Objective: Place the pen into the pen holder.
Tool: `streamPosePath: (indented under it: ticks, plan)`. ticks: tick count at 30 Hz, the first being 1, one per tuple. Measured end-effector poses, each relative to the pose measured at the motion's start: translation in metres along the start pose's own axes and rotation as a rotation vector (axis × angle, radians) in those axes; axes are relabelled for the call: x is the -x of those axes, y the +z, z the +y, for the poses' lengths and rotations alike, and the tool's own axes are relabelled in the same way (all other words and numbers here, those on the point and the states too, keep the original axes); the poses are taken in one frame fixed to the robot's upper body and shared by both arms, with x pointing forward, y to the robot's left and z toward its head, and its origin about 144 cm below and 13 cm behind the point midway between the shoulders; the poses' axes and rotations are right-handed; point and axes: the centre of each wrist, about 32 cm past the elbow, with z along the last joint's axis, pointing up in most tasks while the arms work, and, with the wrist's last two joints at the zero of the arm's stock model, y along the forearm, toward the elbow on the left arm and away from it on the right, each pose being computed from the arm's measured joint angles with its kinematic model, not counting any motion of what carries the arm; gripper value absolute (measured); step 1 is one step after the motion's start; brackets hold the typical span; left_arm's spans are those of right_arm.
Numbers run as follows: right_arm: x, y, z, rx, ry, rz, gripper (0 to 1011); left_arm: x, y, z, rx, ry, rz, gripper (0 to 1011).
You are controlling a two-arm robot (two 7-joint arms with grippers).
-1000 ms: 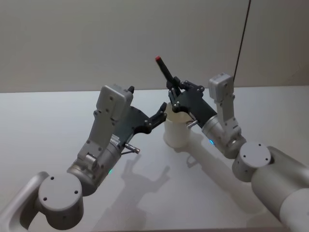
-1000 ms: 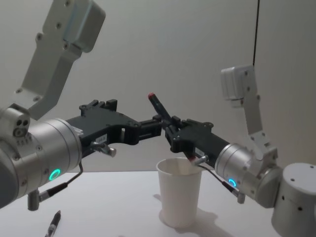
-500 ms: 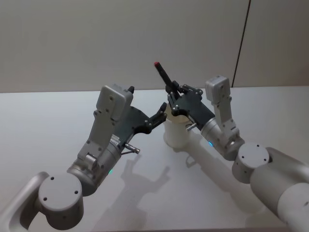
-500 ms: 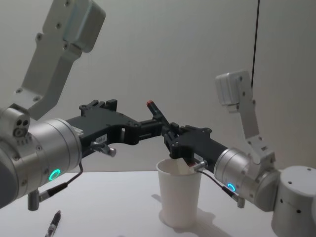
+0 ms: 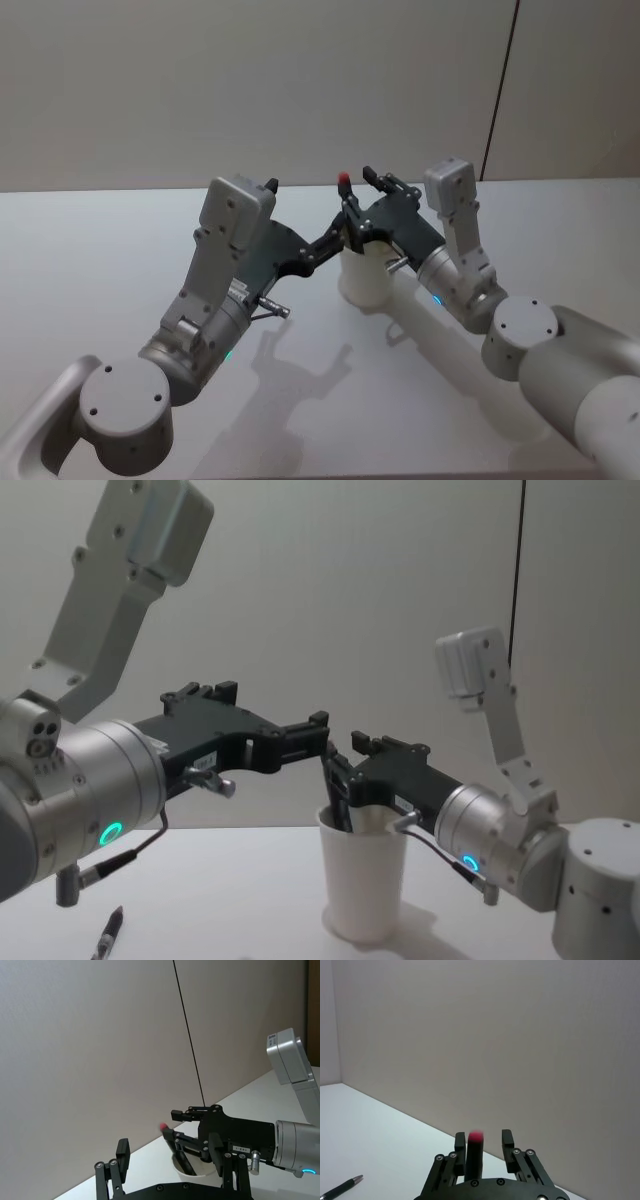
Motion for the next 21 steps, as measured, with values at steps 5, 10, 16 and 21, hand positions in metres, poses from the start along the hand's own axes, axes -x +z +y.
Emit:
streamPosePath:
  ticks: [5,10,16,21]
  plan:
    - [-0.0004,-0.0001,-0.0002,0.001,-0.003,0.001,532,0.0,0.0,0.0,0.0,0.0,0.0,1003]
    - [-0.001,0.0001,-0.0003,-0.001,-0.008,0.002,704,0.0,0.0,0.0,0.0,0.0,0.0,1003]
    - [-0.0015,0.0002,-0.0004,-0.006,-0.01,0.004,863,0.0,0.0,0.0,0.0,0.0,0.0,1003]
    - [-0.002,0.0008,0.0001,-0.015,-0.014,0.008,1000,0.0,0.0,0.0,0.0,0.0,0.0,1003]
